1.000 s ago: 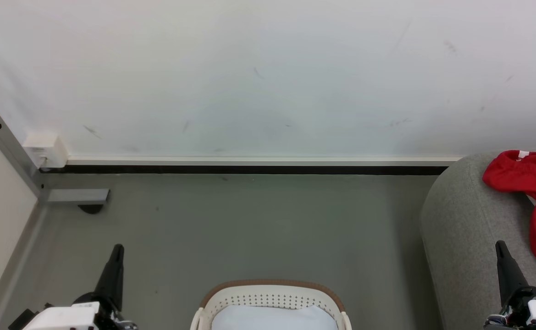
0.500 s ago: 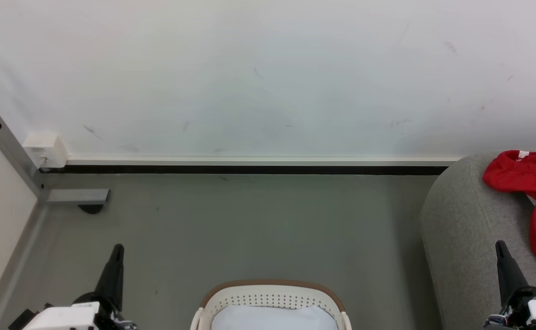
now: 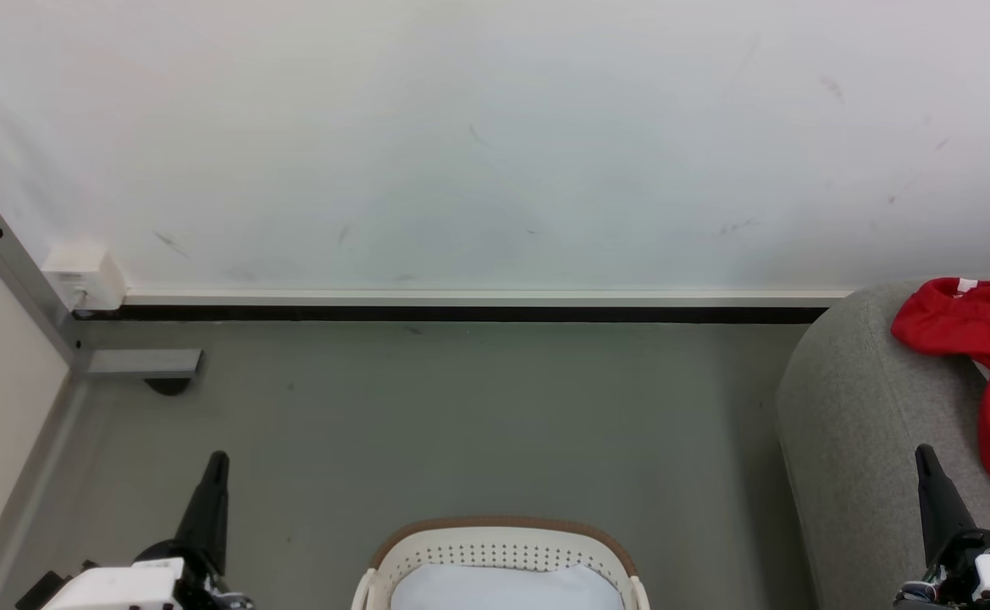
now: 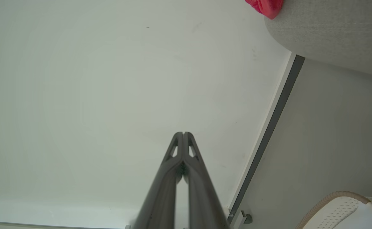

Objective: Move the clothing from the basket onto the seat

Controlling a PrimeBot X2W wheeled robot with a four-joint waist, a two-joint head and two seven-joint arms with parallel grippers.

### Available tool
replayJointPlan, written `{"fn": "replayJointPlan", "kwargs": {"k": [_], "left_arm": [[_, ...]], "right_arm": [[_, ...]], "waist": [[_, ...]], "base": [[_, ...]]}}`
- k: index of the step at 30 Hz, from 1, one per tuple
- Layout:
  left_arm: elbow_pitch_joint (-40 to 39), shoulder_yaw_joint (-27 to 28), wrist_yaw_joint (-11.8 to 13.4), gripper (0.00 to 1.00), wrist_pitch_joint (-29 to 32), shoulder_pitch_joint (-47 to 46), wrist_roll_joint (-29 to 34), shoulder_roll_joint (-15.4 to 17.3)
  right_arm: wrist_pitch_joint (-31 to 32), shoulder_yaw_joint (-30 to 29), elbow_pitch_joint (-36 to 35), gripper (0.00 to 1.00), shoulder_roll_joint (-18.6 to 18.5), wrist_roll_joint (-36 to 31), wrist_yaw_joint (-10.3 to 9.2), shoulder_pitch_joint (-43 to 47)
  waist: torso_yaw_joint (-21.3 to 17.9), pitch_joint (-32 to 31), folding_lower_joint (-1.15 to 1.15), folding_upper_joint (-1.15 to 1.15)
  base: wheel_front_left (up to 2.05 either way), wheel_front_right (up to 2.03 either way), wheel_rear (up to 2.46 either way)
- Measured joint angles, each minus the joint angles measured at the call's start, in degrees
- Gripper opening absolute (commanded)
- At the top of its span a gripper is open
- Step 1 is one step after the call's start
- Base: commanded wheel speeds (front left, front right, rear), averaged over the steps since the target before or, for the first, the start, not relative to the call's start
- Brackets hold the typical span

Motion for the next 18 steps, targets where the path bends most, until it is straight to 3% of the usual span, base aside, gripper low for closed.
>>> {"fn": "replayJointPlan", "kwargs": {"k": [18], "left_arm": [[0.0, 0.0, 0.0, 0.00, 0.0, 0.0, 0.0, 0.0]], "right_arm": [[0.0, 0.0, 0.0, 0.00, 0.0, 0.0, 0.00, 0.0]], "waist": [[0.0, 0.0, 0.00, 0.00]], "base": [[0.00, 0.00, 0.00]]}}
